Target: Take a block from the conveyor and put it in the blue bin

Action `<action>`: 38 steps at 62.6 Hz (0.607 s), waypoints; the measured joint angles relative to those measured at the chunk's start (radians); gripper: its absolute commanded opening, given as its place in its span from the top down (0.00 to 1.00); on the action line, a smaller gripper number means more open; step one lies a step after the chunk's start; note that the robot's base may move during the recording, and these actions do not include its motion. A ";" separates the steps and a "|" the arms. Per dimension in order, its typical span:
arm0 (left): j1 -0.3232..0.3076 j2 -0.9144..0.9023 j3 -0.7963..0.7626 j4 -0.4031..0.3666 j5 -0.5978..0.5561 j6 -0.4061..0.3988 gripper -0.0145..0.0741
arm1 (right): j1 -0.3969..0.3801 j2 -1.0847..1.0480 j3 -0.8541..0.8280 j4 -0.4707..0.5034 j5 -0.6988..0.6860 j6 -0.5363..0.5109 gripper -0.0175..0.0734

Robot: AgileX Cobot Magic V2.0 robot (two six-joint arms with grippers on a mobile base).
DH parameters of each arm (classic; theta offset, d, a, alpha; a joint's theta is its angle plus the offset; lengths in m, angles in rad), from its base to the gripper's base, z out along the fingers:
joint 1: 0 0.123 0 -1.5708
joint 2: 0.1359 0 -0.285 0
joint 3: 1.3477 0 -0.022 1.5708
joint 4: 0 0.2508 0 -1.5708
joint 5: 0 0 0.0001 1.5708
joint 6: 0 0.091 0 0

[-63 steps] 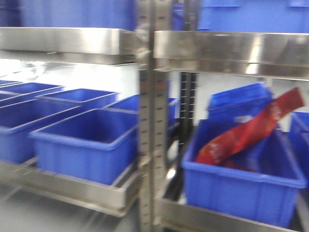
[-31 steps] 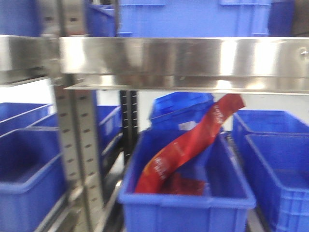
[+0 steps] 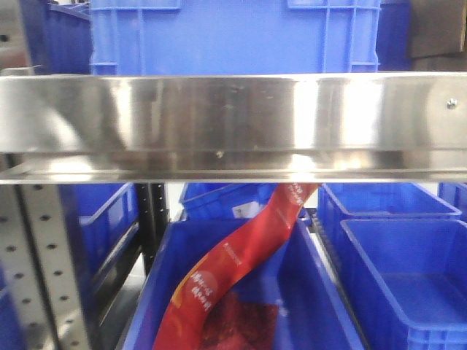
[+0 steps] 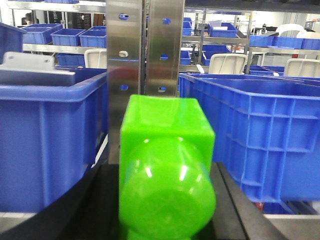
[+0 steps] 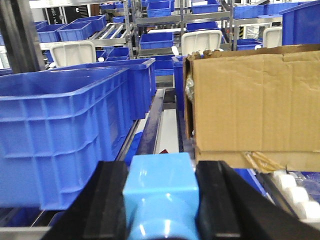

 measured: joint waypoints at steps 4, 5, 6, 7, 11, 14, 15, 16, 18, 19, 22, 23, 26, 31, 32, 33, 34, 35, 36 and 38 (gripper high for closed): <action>0.000 0.000 0.000 0.000 0.000 0.000 0.96 | 0.000 0.000 0.000 0.000 0.000 0.000 0.98; 0.000 0.000 0.000 0.000 0.000 0.000 0.96 | 0.000 0.000 0.000 0.000 0.000 0.000 0.98; 0.000 0.000 0.000 0.000 0.000 0.000 0.96 | 0.000 0.000 0.000 0.000 0.000 0.000 0.98; 0.000 0.000 0.000 0.000 0.000 0.000 0.96 | 0.000 0.000 0.000 0.000 0.000 0.000 0.98; 0.000 0.000 0.000 0.000 0.000 0.000 0.96 | 0.000 0.000 0.000 0.000 0.000 0.000 0.98; 0.000 0.000 0.000 0.000 0.000 0.000 0.96 | 0.000 0.000 0.000 0.000 0.000 0.000 0.98; 0.000 0.000 0.000 0.000 0.000 0.000 0.96 | 0.000 0.000 -0.001 0.000 0.000 0.000 0.98; 0.000 0.000 0.000 0.000 0.000 0.000 0.96 | 0.000 0.000 -0.001 0.000 0.000 0.000 0.98; 0.000 0.000 0.000 0.000 0.000 0.000 0.96 | 0.000 0.000 -0.001 0.000 0.000 0.000 0.98; 0.000 0.000 0.000 0.000 0.000 0.000 0.96 | 0.000 0.000 -0.001 0.000 0.000 0.000 0.98; 0.000 0.000 0.000 0.000 0.000 0.000 0.96 | 0.000 0.000 -0.001 0.000 0.000 0.000 0.98; 0.000 0.000 0.000 0.000 0.000 0.000 0.96 | 0.000 0.000 -0.001 0.000 0.000 0.000 0.98; 0.000 0.000 0.000 0.000 0.000 0.000 0.96 | 0.000 0.000 -0.001 0.000 0.000 0.000 0.98; 0.000 0.000 0.000 0.000 0.000 0.000 0.96 | 0.000 0.000 -0.001 0.000 0.000 0.000 0.98; 0.000 0.000 0.000 0.000 0.000 0.000 0.96 | 0.000 0.000 -0.001 0.000 0.000 0.000 0.98; 0.000 0.000 0.000 0.000 0.000 0.000 0.96 | 0.000 0.000 -0.001 0.000 0.000 0.000 0.98; 0.000 0.000 0.000 0.000 0.000 0.000 0.96 | 0.000 0.000 -0.001 0.000 0.000 0.000 0.98; 0.000 0.000 0.000 0.000 0.000 0.000 0.96 | 0.000 0.000 -0.001 0.000 0.000 0.000 0.98; 0.000 0.000 0.000 0.000 0.000 0.000 0.96 | 0.000 0.000 -0.001 0.000 0.000 0.000 0.98; 0.000 0.000 0.000 0.000 0.000 0.000 0.96 | 0.000 0.000 -0.001 0.000 0.000 0.000 0.98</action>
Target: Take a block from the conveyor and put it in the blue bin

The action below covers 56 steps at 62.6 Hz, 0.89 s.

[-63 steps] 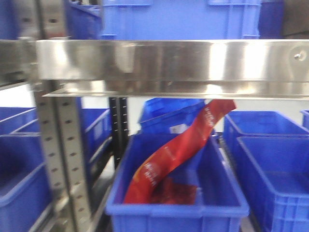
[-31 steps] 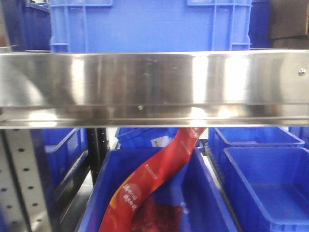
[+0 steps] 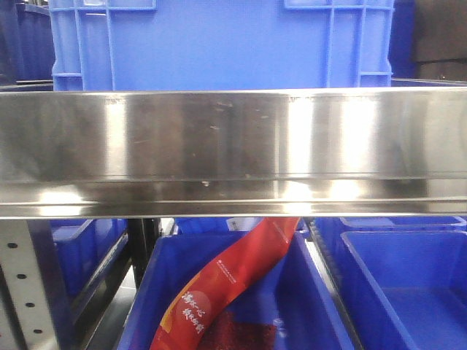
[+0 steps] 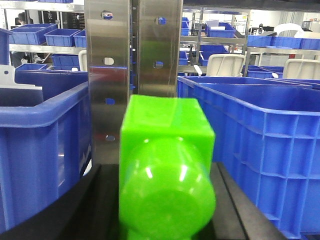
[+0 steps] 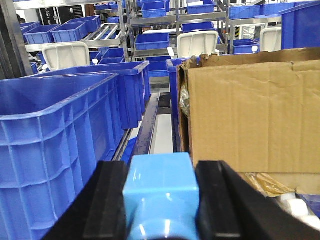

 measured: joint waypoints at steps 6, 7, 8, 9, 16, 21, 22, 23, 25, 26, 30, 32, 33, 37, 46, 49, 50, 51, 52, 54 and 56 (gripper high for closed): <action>0.000 0.000 0.000 0.000 0.000 0.000 0.96 | 0.000 0.000 0.000 0.000 0.000 0.000 0.98; 0.000 0.000 0.000 0.000 0.000 0.000 0.96 | 0.000 0.000 0.000 0.000 0.000 0.000 0.98; 0.000 0.000 0.000 0.000 0.000 0.000 0.96 | 0.000 0.000 0.000 0.000 0.000 0.000 0.98; 0.000 0.000 0.000 0.000 0.000 0.000 0.96 | 0.000 0.000 0.000 0.000 0.000 0.000 0.98; 0.000 0.000 0.000 0.000 0.000 0.000 0.96 | 0.000 0.000 0.000 0.000 0.000 0.000 0.98; 0.000 0.000 0.000 0.000 0.000 0.000 0.96 | 0.000 0.000 0.000 0.000 0.000 0.000 0.98; 0.000 0.000 0.000 0.000 0.000 0.000 0.96 | 0.000 0.000 0.000 0.000 0.000 0.000 0.98; 0.000 0.000 0.000 0.000 0.000 0.000 0.96 | 0.000 0.000 0.000 0.000 0.000 0.000 0.98; 0.000 0.000 0.000 0.000 0.000 0.000 0.96 | 0.000 0.000 0.000 0.000 0.000 0.000 0.98; 0.000 0.000 0.000 0.000 0.000 0.000 0.96 | 0.000 0.000 0.000 0.000 0.000 0.000 0.98; 0.000 0.000 0.000 0.000 0.000 0.000 0.96 | 0.000 0.000 0.000 0.000 0.000 0.000 0.98; 0.000 0.000 0.000 0.000 0.000 0.000 0.96 | 0.000 0.000 0.000 0.000 0.000 0.000 0.98; 0.000 0.000 0.000 0.000 0.000 0.000 0.96 | 0.000 0.000 0.000 0.000 0.000 0.000 0.98; 0.000 0.000 0.000 0.000 0.000 0.000 0.96 | 0.000 0.000 0.000 0.000 0.000 0.000 0.98; 0.000 0.000 0.000 0.000 0.000 0.000 0.96 | 0.000 0.000 0.000 0.000 0.000 0.000 0.98; 0.000 0.000 0.000 0.000 0.000 0.000 0.96 | 0.000 0.000 0.000 0.000 0.000 0.000 0.98; 0.000 0.000 0.000 0.000 0.000 0.000 0.96 | 0.000 0.000 0.000 0.000 0.000 0.000 0.98; 0.000 0.000 0.000 0.000 0.000 0.000 0.96 | 0.000 0.000 0.000 0.000 0.000 0.000 0.98; 0.000 0.000 0.000 0.000 0.000 0.000 0.96 | 0.000 0.000 0.000 0.000 0.000 0.000 0.98; 0.000 0.000 0.000 0.000 0.000 0.000 0.96 | 0.000 0.000 0.000 0.000 0.000 0.000 0.98; 0.000 0.000 0.000 -0.001 0.000 0.000 0.96 | 0.000 0.000 0.000 0.000 0.000 0.000 0.98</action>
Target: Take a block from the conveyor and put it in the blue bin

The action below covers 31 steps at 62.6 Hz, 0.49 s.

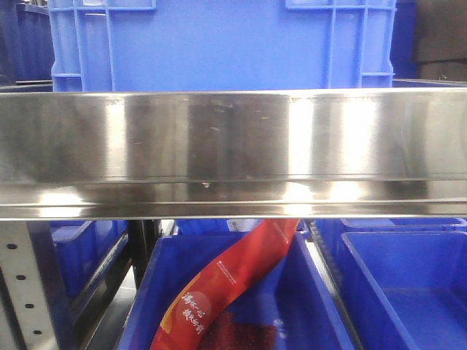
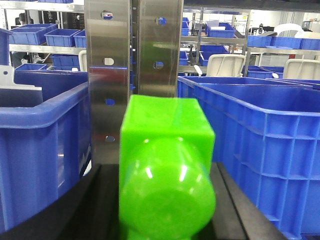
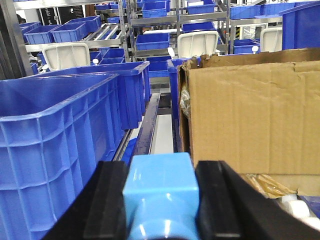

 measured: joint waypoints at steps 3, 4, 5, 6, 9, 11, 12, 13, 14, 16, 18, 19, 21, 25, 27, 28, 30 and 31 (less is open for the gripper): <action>0.000 0.000 0.000 -0.002 -0.002 0.000 0.96 | 0.000 0.000 0.000 0.000 0.000 0.000 0.98; 0.000 0.000 0.000 -0.002 -0.002 0.000 0.96 | 0.000 0.000 0.000 0.000 0.000 0.000 0.98; 0.000 0.000 0.000 -0.002 -0.002 0.000 0.96 | 0.000 0.000 0.000 0.000 0.000 0.000 0.98; 0.000 0.000 0.000 -0.002 -0.002 0.000 0.96 | 0.000 0.000 0.000 0.000 0.000 0.000 0.98; 0.000 0.000 0.000 -0.002 -0.004 0.000 0.96 | 0.000 0.000 0.000 0.000 0.000 0.000 0.98; 0.000 0.000 0.000 -0.004 -0.004 0.000 0.96 | 0.000 0.000 0.000 0.000 0.000 0.000 0.98; 0.000 0.000 0.000 -0.004 -0.006 0.000 0.96 | 0.000 0.000 0.000 0.000 0.000 0.000 0.98; 0.000 0.000 0.000 -0.004 -0.006 0.000 0.96 | 0.000 0.000 0.000 0.000 0.000 0.000 0.98; 0.000 0.000 0.000 -0.004 -0.006 0.000 0.96 | 0.000 0.000 0.000 0.000 0.000 0.000 0.98; 0.000 0.000 0.000 -0.004 -0.008 0.000 0.96 | 0.000 0.000 0.000 0.000 0.000 0.000 0.98; 0.000 0.000 0.000 -0.004 -0.008 0.000 0.96 | 0.000 0.000 0.000 0.000 0.000 0.000 0.98; 0.000 0.000 0.000 -0.004 -0.008 0.000 0.96 | 0.000 0.000 0.000 0.000 0.000 0.000 0.98; 0.000 0.000 0.000 -0.004 -0.008 0.000 0.96 | 0.000 0.000 0.000 0.000 0.000 0.000 0.98; 0.000 0.000 0.000 -0.004 -0.008 0.000 0.96 | 0.000 0.000 0.000 0.000 -0.009 0.000 0.98; 0.000 0.000 0.000 -0.004 -0.008 0.000 0.96 | 0.000 0.000 0.000 0.000 -0.018 0.000 0.98; 0.000 0.000 0.000 -0.004 -0.008 0.000 0.96 | 0.000 0.000 0.000 0.006 -0.021 0.000 0.98; 0.000 0.000 0.000 -0.004 -0.008 0.000 0.96 | 0.000 0.000 0.000 0.019 -0.026 0.000 0.98; 0.000 0.000 0.000 -0.004 -0.008 0.000 0.96 | 0.000 0.000 0.000 0.026 -0.030 0.000 0.98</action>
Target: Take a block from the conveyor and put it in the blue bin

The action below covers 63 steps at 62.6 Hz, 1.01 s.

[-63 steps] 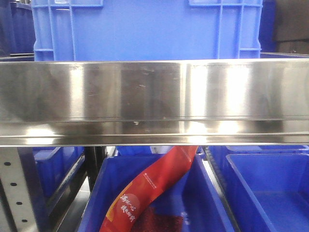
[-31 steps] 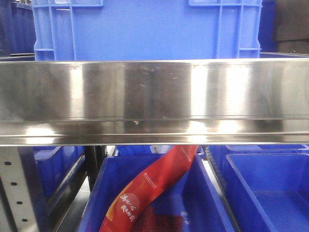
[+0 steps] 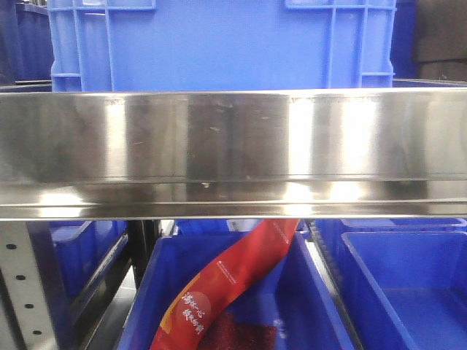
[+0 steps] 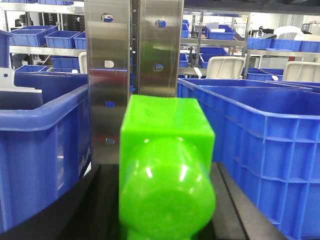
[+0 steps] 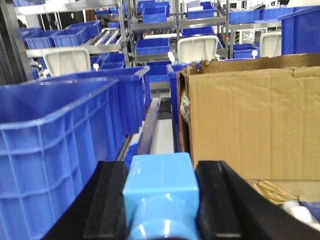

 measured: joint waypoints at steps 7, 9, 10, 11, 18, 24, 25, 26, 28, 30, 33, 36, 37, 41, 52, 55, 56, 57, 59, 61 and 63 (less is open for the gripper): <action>-0.004 0.011 0.000 0.000 -0.010 0.009 0.96 | 0.000 0.000 -0.002 0.032 -0.004 0.000 0.98; -0.016 0.019 0.000 0.000 -0.023 0.012 0.96 | 0.000 0.000 -0.006 0.034 -0.004 0.000 0.98; -0.021 0.024 0.000 0.000 -0.028 0.012 0.96 | 0.000 0.003 -0.010 0.034 -0.004 0.000 0.98; -0.027 0.027 0.000 0.000 -0.033 0.014 0.96 | 0.000 0.005 -0.013 0.036 -0.004 0.000 0.98; -0.088 0.060 -0.015 0.002 -0.057 0.025 0.96 | 0.002 0.042 -0.055 0.038 -0.004 -0.002 0.98; -0.151 0.111 -0.050 0.002 -0.059 0.028 0.96 | 0.017 0.098 -0.120 0.040 -0.004 -0.020 0.98; -0.161 0.123 -0.058 0.002 -0.059 0.028 0.96 | 0.021 0.108 -0.132 0.040 -0.004 -0.023 0.98; -0.171 0.140 -0.066 0.002 -0.059 0.030 0.96 | 0.027 0.119 -0.150 0.040 -0.004 -0.028 0.98; -0.196 0.166 -0.090 0.002 -0.059 0.030 0.96 | 0.038 0.149 -0.176 0.040 -0.004 -0.033 0.98; -0.216 0.195 -0.112 0.003 -0.059 0.032 0.96 | 0.052 0.174 -0.202 0.040 -0.004 -0.034 0.98; -0.250 0.253 -0.157 0.003 -0.059 0.032 0.96 | 0.080 0.221 -0.248 0.040 -0.004 -0.041 0.98; -0.279 0.316 -0.201 0.003 -0.057 0.032 0.96 | 0.113 0.263 -0.292 0.040 -0.006 -0.041 0.98; -0.293 0.335 -0.225 0.003 -0.057 0.032 0.96 | 0.123 0.285 -0.305 0.040 -0.006 -0.041 0.98; -0.335 0.422 -0.299 0.003 -0.049 0.032 0.96 | 0.171 0.349 -0.356 0.040 -0.006 -0.042 0.98; -0.433 0.667 -0.508 0.003 -0.038 0.034 0.96 | 0.300 0.529 -0.470 0.040 -0.049 -0.045 0.98; -0.448 0.737 -0.558 -0.003 -0.036 0.034 0.96 | 0.331 0.574 -0.500 0.040 -0.068 -0.045 0.98; -0.453 0.756 -0.574 -0.005 -0.034 0.034 0.96 | 0.339 0.588 -0.509 0.040 -0.074 -0.045 0.98; -0.459 0.784 -0.598 -0.013 -0.034 0.034 0.96 | 0.350 0.610 -0.523 0.040 -0.081 -0.045 0.98; -0.467 0.820 -0.639 -0.021 -0.031 0.034 0.96 | 0.363 0.645 -0.541 0.040 -0.085 -0.045 0.98; -0.470 0.855 -0.670 -0.034 -0.029 0.034 0.96 | 0.375 0.672 -0.560 0.040 -0.093 -0.045 0.98; -0.473 0.895 -0.708 -0.047 -0.029 0.034 0.96 | 0.388 0.705 -0.584 0.040 -0.096 -0.045 0.98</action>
